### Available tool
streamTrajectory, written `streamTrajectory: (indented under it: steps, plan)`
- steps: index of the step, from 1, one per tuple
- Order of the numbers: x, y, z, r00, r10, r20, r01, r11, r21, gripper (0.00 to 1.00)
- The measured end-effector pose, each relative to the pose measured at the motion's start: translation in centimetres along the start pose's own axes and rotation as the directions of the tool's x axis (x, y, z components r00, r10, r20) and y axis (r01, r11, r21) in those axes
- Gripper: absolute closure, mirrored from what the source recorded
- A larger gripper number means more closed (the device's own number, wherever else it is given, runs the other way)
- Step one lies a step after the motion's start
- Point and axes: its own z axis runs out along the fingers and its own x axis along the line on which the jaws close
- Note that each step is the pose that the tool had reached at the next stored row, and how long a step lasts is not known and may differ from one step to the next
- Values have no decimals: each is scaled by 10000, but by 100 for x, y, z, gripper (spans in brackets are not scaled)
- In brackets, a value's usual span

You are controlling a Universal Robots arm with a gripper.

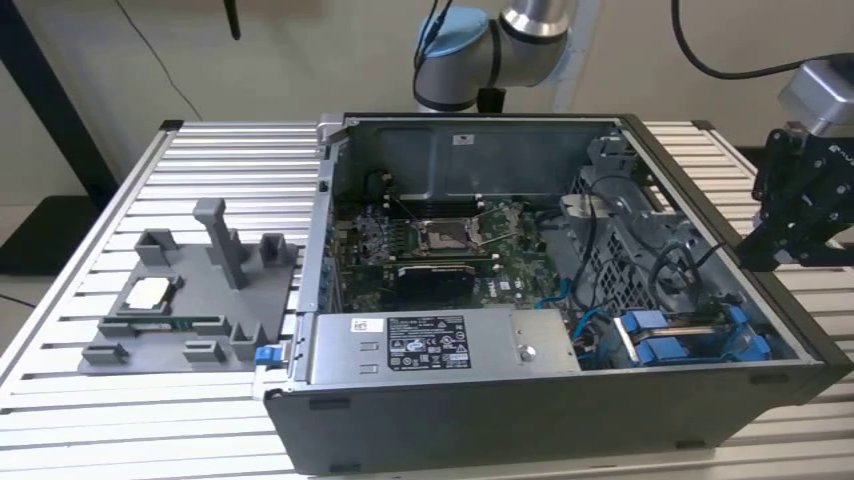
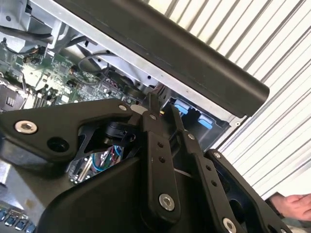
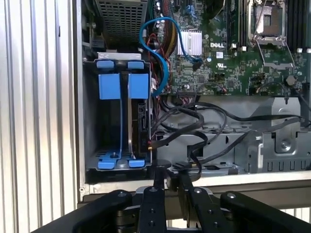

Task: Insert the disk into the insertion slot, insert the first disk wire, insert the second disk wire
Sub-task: 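Insert the second disk wire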

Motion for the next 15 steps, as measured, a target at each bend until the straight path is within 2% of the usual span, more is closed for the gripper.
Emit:
streamTrajectory:
  steps: [3, 4, 6, 8, 12, 15]
  plan:
    - [8, 0, 8, 9989, 5, 474, -4, 10000, -10, 74]
    - [14, -1, 11, 9984, 8, 567, -7, 10000, -12, 74]
    - [26, -2, 19, 9982, 25, 600, -24, 10000, -13, 74]
    - [41, -2, 22, 9982, 52, 602, -51, 10000, -20, 82]
    - [63, -2, 20, 9981, 108, 605, -105, 9999, -46, 84]
    - [67, 32, 21, 9981, 111, 611, -109, 9999, -47, 84]
